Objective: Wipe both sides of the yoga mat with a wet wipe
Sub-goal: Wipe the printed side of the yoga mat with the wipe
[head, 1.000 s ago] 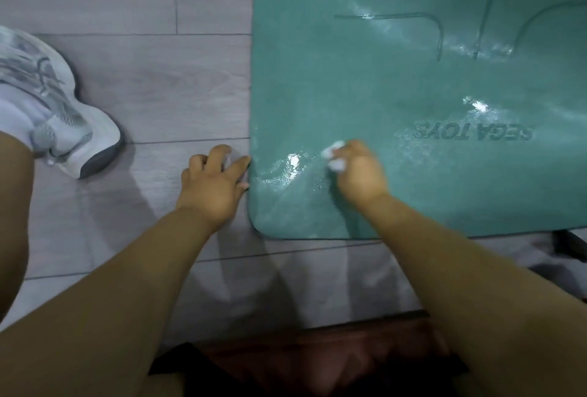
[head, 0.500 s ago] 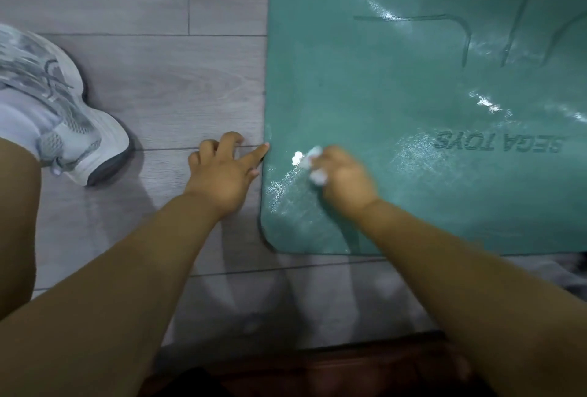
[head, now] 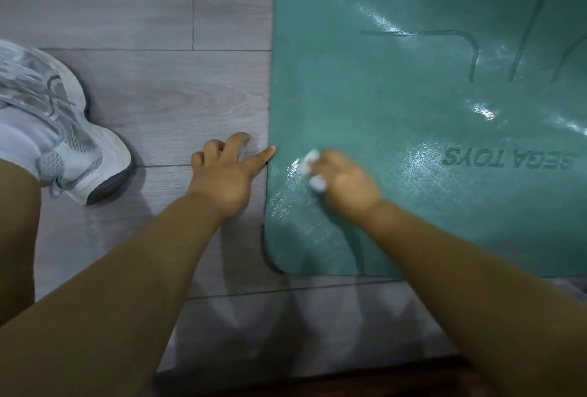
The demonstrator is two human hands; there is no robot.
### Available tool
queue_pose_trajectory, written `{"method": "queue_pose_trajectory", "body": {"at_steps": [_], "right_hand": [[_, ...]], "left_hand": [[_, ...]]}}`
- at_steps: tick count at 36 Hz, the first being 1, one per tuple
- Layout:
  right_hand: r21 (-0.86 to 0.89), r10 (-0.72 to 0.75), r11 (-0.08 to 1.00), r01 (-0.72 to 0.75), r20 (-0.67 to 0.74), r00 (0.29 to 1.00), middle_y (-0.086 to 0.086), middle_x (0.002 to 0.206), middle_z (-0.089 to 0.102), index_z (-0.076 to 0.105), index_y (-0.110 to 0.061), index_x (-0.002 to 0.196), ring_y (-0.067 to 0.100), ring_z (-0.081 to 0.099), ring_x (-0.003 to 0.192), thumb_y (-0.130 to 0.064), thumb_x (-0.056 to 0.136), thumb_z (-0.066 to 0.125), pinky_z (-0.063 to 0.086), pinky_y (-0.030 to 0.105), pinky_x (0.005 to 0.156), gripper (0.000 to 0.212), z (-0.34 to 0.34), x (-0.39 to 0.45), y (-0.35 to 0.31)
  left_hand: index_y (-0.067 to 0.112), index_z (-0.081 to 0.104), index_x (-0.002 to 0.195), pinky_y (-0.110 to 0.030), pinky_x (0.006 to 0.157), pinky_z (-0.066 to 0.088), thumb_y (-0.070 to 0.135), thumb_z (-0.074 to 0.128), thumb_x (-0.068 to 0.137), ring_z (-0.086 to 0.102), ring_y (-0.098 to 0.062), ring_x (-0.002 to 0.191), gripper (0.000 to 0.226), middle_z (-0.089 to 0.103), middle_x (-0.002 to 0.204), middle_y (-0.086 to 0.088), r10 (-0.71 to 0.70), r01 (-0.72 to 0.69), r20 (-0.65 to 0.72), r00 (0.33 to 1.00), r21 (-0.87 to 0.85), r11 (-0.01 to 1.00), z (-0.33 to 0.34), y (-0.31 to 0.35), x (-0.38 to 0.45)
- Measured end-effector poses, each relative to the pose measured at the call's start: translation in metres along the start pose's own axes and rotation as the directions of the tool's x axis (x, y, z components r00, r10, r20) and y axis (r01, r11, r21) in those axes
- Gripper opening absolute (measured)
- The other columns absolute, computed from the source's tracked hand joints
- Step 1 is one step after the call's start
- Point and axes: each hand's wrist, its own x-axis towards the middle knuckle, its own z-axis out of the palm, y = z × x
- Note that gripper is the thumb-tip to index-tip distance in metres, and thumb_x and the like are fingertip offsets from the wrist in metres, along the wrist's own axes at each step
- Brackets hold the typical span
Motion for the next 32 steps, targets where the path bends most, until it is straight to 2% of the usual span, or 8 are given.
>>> {"method": "queue_pose_trajectory", "body": {"at_steps": [3, 6, 11, 15, 19, 23, 25, 32], "right_hand": [[0.019, 0.505, 0.851, -0.524, -0.298, 0.81, 0.011, 0.125, 0.053, 0.065, -0.007, 0.114, 0.024, 0.057, 0.11, -0.002, 0.089, 0.05, 0.036, 0.011, 0.085, 0.03, -0.016, 0.013, 0.041], [0.138, 0.67, 0.735, -0.664, -0.297, 0.68, 0.01, 0.114, 0.052, 0.061, -0.003, 0.112, 0.019, 0.052, 0.098, -0.001, 0.088, 0.048, 0.034, 0.015, 0.077, 0.027, -0.011, 0.019, 0.024], [0.167, 0.113, 0.982, -0.085, -0.17, 0.979, 0.0, 0.086, 0.059, 0.06, -0.014, 0.09, 0.018, 0.053, 0.083, -0.011, 0.084, 0.051, 0.043, 0.023, 0.075, 0.012, 0.028, 0.006, -0.062], [0.129, -0.318, 0.94, 0.315, -0.001, 0.948, 0.006, 0.097, 0.062, 0.064, -0.01, 0.094, 0.024, 0.055, 0.094, -0.027, 0.093, 0.038, 0.037, 0.032, 0.077, 0.031, 0.025, -0.002, -0.043], [0.153, 0.132, 0.983, -0.104, -0.19, 0.973, -0.009, 0.107, 0.061, 0.067, -0.015, 0.107, 0.019, 0.06, 0.102, -0.004, 0.086, 0.05, 0.043, 0.022, 0.082, 0.029, -0.005, 0.0, 0.03], [0.248, 0.718, 0.693, -0.677, -0.33, 0.613, 0.01, 0.124, 0.051, 0.061, -0.006, 0.117, 0.025, 0.052, 0.111, 0.001, 0.089, 0.045, 0.031, 0.008, 0.076, 0.033, -0.029, -0.004, 0.083], [0.232, 0.74, 0.669, -0.706, -0.292, 0.605, 0.015, 0.122, 0.049, 0.058, -0.005, 0.116, 0.028, 0.049, 0.108, 0.0, 0.088, 0.047, 0.03, 0.017, 0.076, 0.031, -0.024, -0.007, 0.073], [0.023, -0.177, 0.983, 0.184, -0.188, 0.966, 0.007, 0.102, 0.056, 0.059, -0.005, 0.109, 0.03, 0.061, 0.081, -0.017, 0.084, 0.05, 0.051, 0.029, 0.07, 0.029, 0.01, -0.05, 0.016]], "left_hand": [[0.059, 0.01, 0.14, -0.04, 0.099, 0.018, 0.013, 0.049, 0.087, 0.015, -0.027, 0.12, 0.08, 0.004, 0.149, 0.005, -0.01, 0.01, -0.017, 1.0, -0.012, 1.0, 0.001, 0.001, -0.001], [0.059, 0.013, 0.14, -0.04, 0.099, 0.02, 0.012, 0.05, 0.087, 0.017, -0.027, 0.121, 0.079, 0.007, 0.15, 0.006, -0.006, 0.005, -0.041, 0.999, -0.022, 1.0, 0.002, -0.001, 0.002], [0.052, 0.029, 0.139, -0.034, 0.093, 0.021, 0.021, 0.048, 0.096, 0.021, -0.024, 0.121, 0.057, 0.016, 0.153, 0.011, 0.04, -0.046, -0.093, 0.995, -0.055, 0.997, -0.001, 0.0, 0.007], [0.041, 0.041, 0.139, -0.034, 0.096, 0.02, 0.021, 0.045, 0.098, 0.024, -0.024, 0.125, 0.046, 0.02, 0.155, 0.013, 0.065, -0.077, -0.103, 0.993, -0.117, 0.99, -0.009, 0.004, 0.012], [0.033, 0.047, 0.137, -0.033, 0.097, 0.022, 0.013, 0.039, 0.099, 0.028, -0.023, 0.126, 0.044, 0.028, 0.151, 0.016, -0.009, -0.017, -0.106, 0.994, -0.24, 0.971, -0.015, 0.007, 0.014], [0.028, 0.052, 0.134, -0.034, 0.097, 0.024, 0.014, 0.039, 0.1, 0.03, -0.024, 0.125, 0.039, 0.034, 0.149, 0.013, -0.026, -0.015, -0.137, 0.99, -0.288, 0.957, -0.014, 0.011, 0.016], [0.021, 0.054, 0.132, -0.038, 0.099, 0.027, 0.015, 0.041, 0.099, 0.033, -0.028, 0.124, 0.036, 0.038, 0.148, 0.007, -0.021, -0.035, -0.182, 0.983, -0.301, 0.953, -0.012, 0.016, 0.019], [0.005, 0.066, 0.114, -0.053, 0.081, 0.047, 0.027, 0.04, 0.087, 0.056, -0.044, 0.099, 0.043, 0.06, 0.125, -0.013, 0.131, -0.18, -0.24, 0.962, -0.196, 0.964, -0.002, 0.051, 0.032]]}}
